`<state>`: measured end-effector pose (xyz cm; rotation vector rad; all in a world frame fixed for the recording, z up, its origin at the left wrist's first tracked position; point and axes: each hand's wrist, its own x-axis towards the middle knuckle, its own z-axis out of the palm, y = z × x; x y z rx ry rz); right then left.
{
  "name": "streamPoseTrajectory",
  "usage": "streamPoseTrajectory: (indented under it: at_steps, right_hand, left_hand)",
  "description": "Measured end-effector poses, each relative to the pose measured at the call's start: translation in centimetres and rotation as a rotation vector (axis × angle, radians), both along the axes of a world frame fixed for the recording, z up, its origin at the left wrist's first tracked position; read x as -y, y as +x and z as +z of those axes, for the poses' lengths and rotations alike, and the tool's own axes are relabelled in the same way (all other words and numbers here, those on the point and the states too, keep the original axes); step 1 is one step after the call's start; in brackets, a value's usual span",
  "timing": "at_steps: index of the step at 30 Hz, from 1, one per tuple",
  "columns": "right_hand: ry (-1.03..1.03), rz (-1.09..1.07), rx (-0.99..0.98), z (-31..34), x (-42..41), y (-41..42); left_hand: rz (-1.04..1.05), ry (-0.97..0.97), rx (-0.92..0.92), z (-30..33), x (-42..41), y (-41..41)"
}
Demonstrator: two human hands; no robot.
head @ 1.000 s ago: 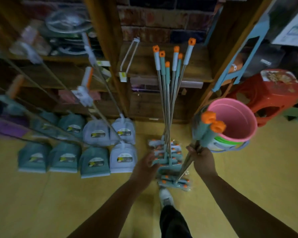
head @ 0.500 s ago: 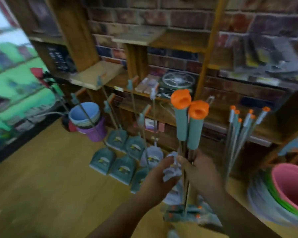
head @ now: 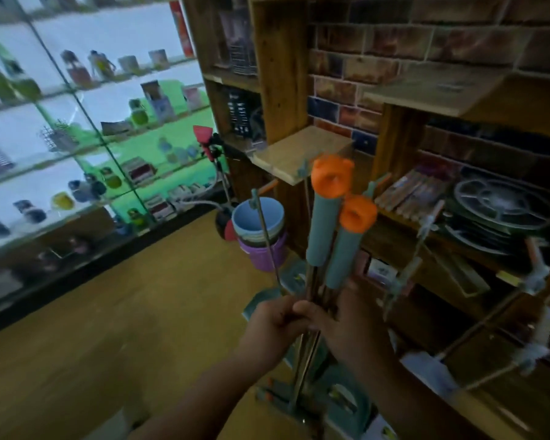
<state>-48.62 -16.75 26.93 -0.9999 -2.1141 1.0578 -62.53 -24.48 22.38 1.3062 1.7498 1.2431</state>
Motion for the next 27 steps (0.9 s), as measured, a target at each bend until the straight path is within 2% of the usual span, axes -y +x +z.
streamPoseTrajectory:
  at_steps: [6, 10, 15, 18, 21, 27]
  right_hand:
    - [-0.084, 0.084, 0.142, 1.1, -8.7, -7.8]
    - [-0.236, 0.119, 0.122, 2.2, -13.1, -11.6]
    - [-0.326, 0.164, 0.198, -0.1, -17.3, -16.7]
    - [-0.281, 0.069, 0.251, -3.2, -19.5, -20.7]
    - [-0.252, -0.081, 0.368, -6.6, -21.7, -24.8]
    - [-0.274, -0.512, 0.279, -9.3, -26.4, -33.8]
  left_hand:
    - [0.048, -0.056, -0.159, 0.4, -6.4, -10.1]
    - [0.146, -0.102, -0.220, 1.3, -9.3, -18.6]
    - [0.201, -0.071, -0.300, 1.8, -14.2, -28.9]
    - [0.184, -0.057, -0.248, -0.9, -18.0, -35.5]
    - [0.080, -0.094, -0.207, -4.8, -21.9, -42.3]
    - [-0.123, -0.163, -0.143, -11.8, -29.0, -52.6]
